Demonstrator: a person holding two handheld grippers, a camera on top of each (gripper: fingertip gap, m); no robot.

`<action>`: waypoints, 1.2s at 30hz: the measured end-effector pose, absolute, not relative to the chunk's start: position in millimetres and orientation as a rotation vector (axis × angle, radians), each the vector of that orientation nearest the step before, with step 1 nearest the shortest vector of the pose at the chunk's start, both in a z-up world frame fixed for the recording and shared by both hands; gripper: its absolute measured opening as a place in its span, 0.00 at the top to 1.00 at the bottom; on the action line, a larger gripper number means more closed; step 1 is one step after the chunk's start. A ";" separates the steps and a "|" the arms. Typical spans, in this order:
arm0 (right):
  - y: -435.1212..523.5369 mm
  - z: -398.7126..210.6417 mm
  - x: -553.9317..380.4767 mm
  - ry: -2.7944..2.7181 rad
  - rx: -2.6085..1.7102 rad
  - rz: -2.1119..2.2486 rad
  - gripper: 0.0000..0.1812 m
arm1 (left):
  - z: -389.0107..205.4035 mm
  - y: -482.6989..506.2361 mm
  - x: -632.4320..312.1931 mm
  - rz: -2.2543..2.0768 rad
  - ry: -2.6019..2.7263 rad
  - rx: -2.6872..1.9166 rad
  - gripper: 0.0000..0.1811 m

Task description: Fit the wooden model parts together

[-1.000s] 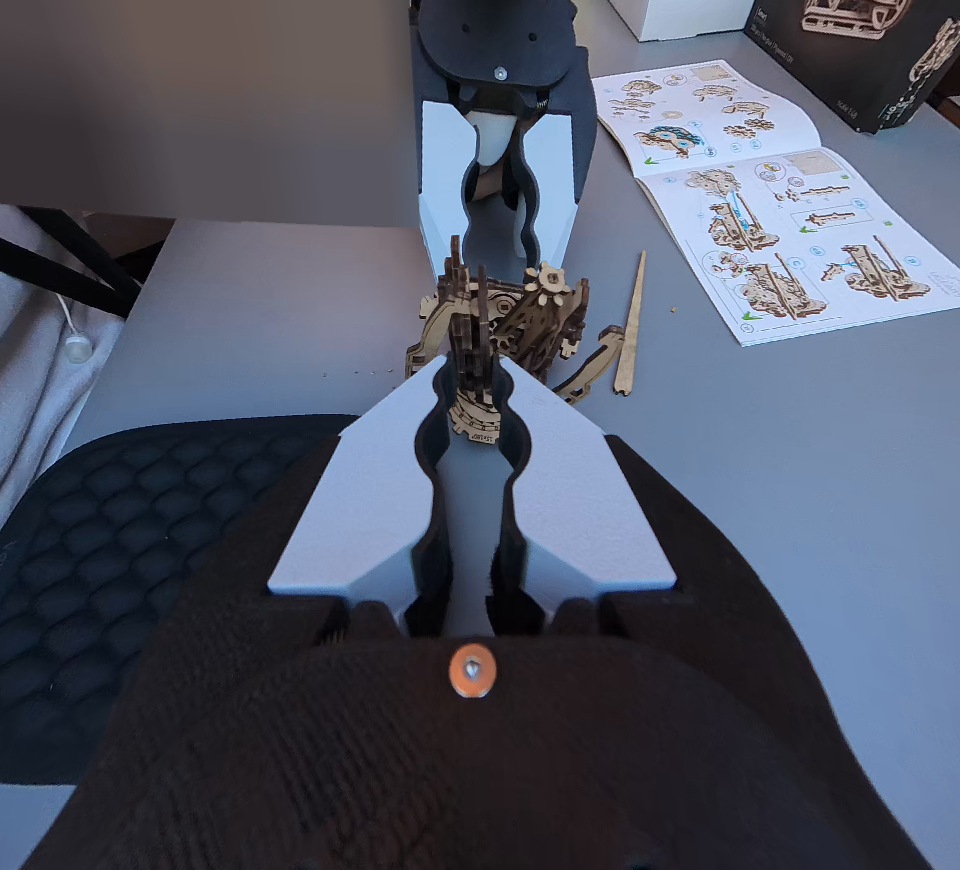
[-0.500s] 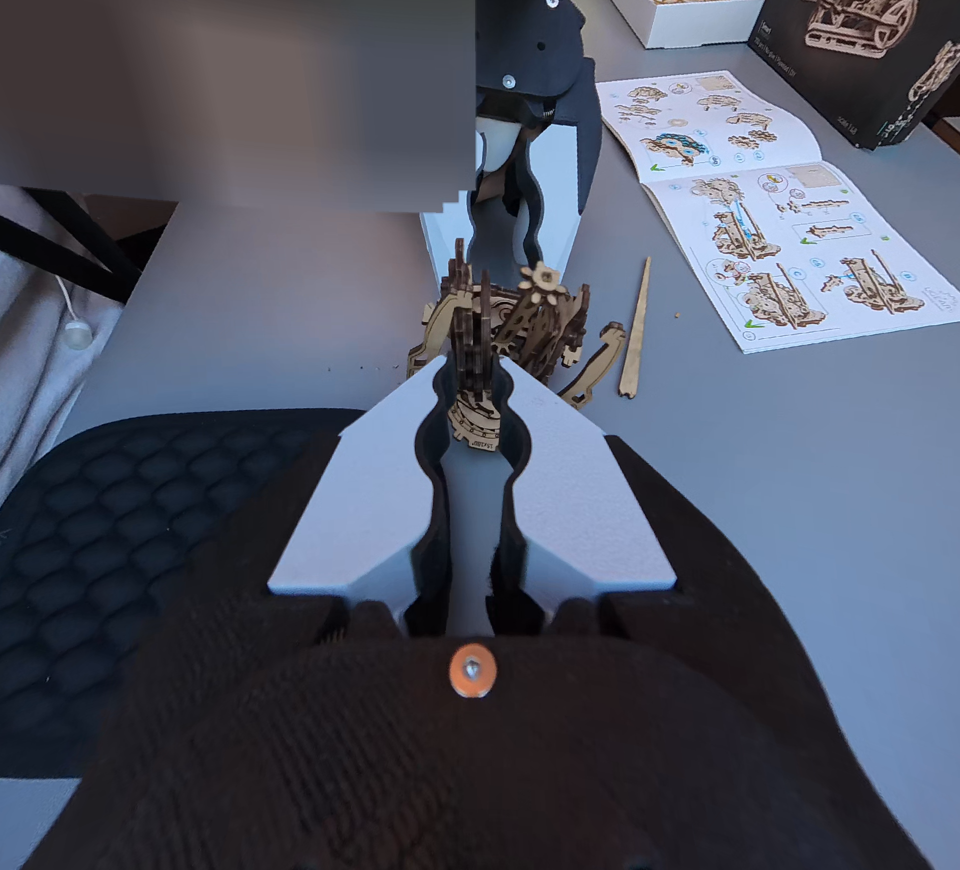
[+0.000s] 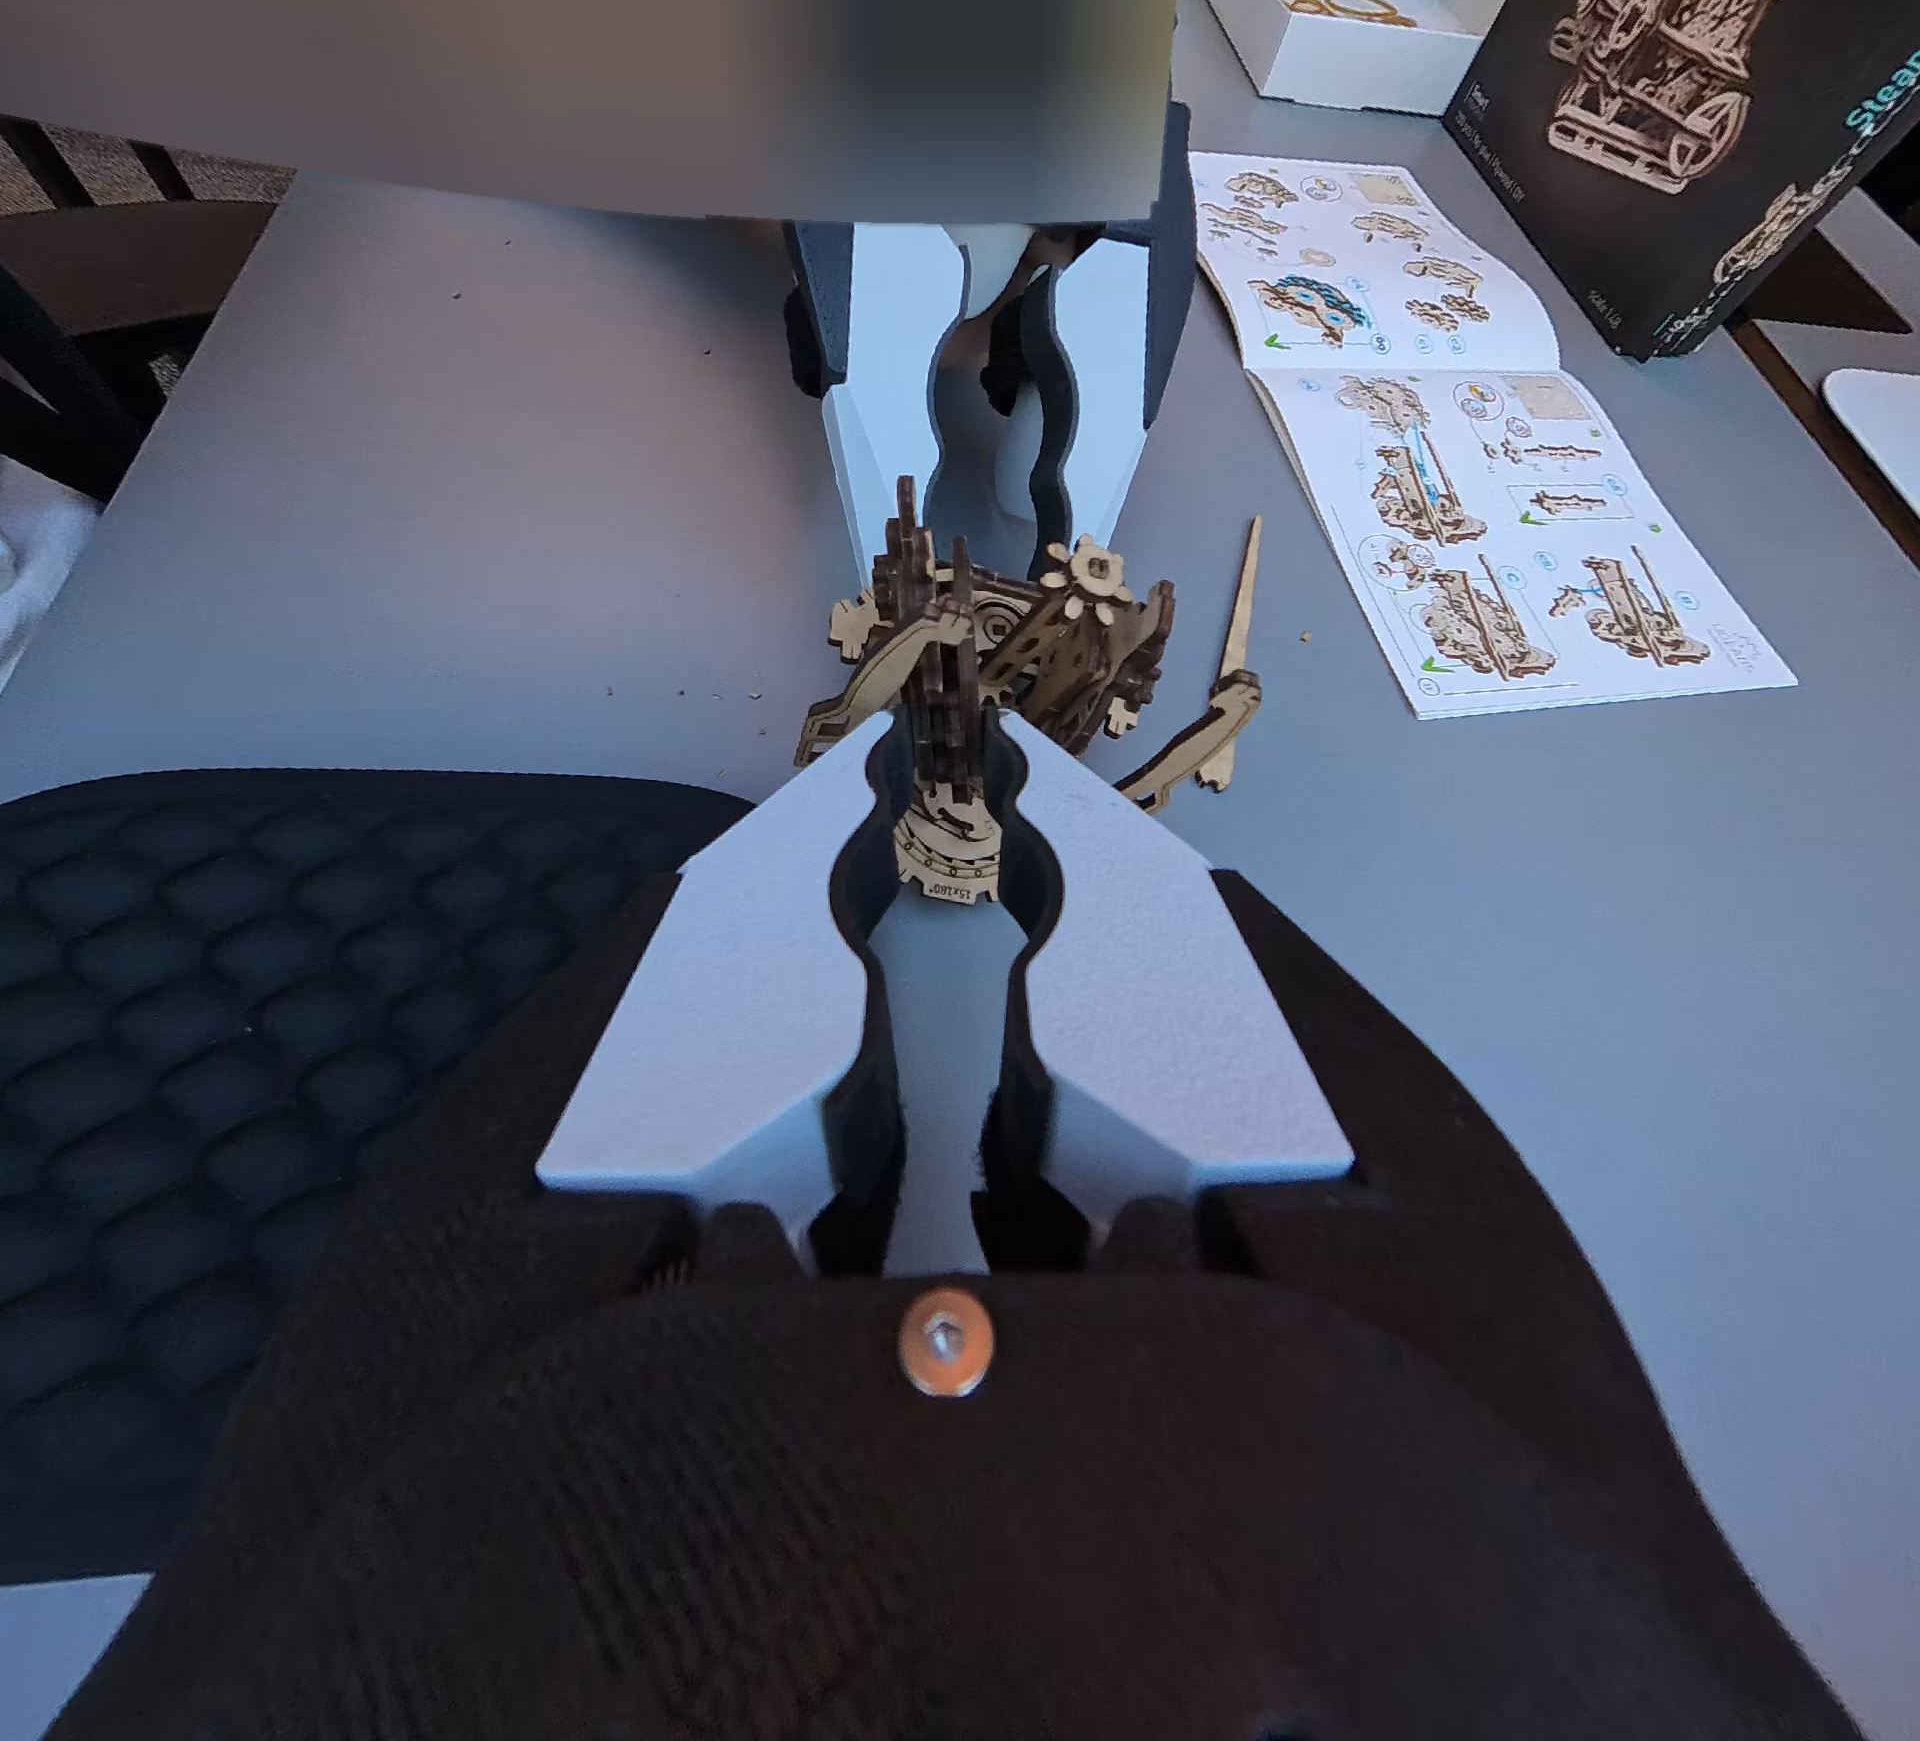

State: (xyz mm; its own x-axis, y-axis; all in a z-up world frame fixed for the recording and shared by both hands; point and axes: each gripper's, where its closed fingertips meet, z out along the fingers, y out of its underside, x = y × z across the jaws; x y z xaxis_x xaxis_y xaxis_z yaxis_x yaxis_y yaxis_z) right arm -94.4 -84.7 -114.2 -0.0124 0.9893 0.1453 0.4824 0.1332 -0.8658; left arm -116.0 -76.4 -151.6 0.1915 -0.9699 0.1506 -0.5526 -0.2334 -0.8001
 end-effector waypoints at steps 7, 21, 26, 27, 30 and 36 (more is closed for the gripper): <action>-83.4 -113.0 -93.4 -1.565 -1.502 0.912 0.94 | -149.6 -77.7 -115.9 -0.948 1.415 -1.876 0.82; -87.4 -113.3 -97.0 -1.541 -1.513 1.024 0.94 | -148.8 -82.5 -120.9 -0.974 1.437 -1.864 0.82; -87.9 -114.7 -98.3 -1.528 -1.516 1.068 0.94 | -149.9 -83.2 -123.2 -0.965 1.439 -1.870 0.82; -87.9 -114.7 -98.4 -1.528 -1.514 1.069 0.94 | -149.9 -83.0 -123.3 -0.963 1.438 -1.871 0.82; -87.5 -114.8 -98.2 -1.529 -1.509 1.067 0.94 | -149.5 -82.2 -123.3 -0.960 1.433 -1.869 0.82; -87.5 -114.2 -97.3 -1.530 -1.495 1.057 0.94 | -146.5 -79.8 -126.3 -0.920 1.402 -1.847 0.82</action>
